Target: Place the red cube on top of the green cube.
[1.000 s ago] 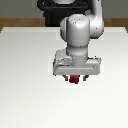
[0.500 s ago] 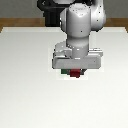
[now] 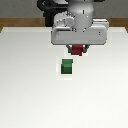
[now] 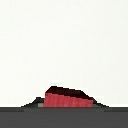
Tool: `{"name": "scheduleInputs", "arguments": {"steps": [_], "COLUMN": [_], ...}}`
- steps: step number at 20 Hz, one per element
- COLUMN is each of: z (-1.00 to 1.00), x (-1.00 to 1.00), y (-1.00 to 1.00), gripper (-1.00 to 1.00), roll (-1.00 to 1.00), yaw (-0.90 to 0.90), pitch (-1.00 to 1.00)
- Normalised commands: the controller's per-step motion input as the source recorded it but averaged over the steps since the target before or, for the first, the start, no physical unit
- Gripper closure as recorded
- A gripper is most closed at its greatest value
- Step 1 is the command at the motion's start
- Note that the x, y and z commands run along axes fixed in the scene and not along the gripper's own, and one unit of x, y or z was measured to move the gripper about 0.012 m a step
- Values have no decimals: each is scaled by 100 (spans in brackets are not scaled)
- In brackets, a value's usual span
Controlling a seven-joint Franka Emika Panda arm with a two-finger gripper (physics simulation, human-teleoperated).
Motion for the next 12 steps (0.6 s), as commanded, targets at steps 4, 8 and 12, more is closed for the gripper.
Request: {"name": "scheduleInputs", "arguments": {"steps": [4, 8, 12], "z": [0, 0, 0], "x": [-25, 0, -50], "y": [-25, -75, 0], "gripper": [100, 100, 100], "roll": [0, 0, 0], "yaw": [0, 0, 0], "pitch": [0, 0, 0]}}
